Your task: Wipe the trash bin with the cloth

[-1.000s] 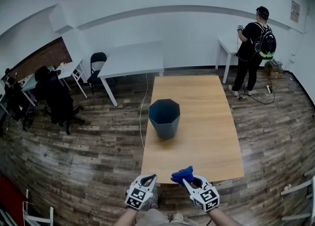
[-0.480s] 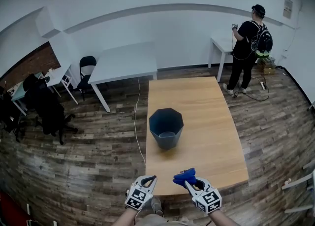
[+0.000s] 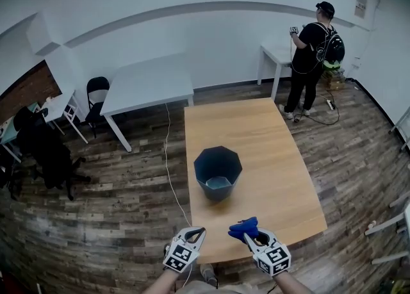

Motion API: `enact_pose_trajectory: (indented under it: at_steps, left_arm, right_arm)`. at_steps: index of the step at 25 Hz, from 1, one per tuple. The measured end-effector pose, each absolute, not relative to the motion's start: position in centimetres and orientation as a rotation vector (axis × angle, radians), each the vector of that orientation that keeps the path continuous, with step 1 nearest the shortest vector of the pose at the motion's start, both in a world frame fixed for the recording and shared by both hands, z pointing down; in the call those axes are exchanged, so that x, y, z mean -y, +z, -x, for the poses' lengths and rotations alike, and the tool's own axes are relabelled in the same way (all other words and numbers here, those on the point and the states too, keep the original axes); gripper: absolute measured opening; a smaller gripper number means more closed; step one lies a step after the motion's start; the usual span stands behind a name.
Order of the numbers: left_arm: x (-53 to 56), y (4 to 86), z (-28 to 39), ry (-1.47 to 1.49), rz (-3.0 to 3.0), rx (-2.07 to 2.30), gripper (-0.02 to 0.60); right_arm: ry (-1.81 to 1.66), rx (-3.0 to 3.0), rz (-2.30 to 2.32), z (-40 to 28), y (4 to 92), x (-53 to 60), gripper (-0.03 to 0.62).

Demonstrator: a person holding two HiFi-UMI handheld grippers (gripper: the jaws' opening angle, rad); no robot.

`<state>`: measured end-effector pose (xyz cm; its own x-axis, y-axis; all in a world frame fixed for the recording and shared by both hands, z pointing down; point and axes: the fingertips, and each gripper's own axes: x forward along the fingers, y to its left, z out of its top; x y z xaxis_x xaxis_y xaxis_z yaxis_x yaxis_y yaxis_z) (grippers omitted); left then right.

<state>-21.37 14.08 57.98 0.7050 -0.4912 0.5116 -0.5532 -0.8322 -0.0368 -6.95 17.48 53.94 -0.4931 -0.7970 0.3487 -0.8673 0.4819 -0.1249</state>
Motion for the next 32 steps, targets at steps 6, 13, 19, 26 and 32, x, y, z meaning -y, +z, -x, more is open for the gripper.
enact_pose_trajectory:
  at_steps: [6, 13, 19, 26, 32]
  left_arm:
    - [-11.5, 58.6, 22.5, 0.769, -2.835, 0.772, 0.014]
    - [-10.5, 59.4, 22.7, 0.747, -2.848, 0.714, 0.014]
    - [-9.7, 59.5, 22.5, 0.756, -2.845, 0.703, 0.014]
    - [-6.7, 59.5, 21.5, 0.791, -2.815, 0.742, 0.015]
    - [-4.2, 60.1, 19.0, 0.89, -2.785, 0.752, 0.016]
  right_arm:
    - [0.401, 2.447, -1.502, 8.2, 53.9, -14.9, 0.08]
    - [0.398, 2.408, -1.541, 8.8, 53.9, -13.8, 0.08]
    - [0.41, 2.402, -1.547, 8.3, 54.1, -12.7, 0.08]
    - [0.419, 2.419, -1.5, 7.1, 54.3, -9.1, 0.08]
    - [0.415, 2.443, -1.442, 4.5, 54.3, -6.0, 0.08]
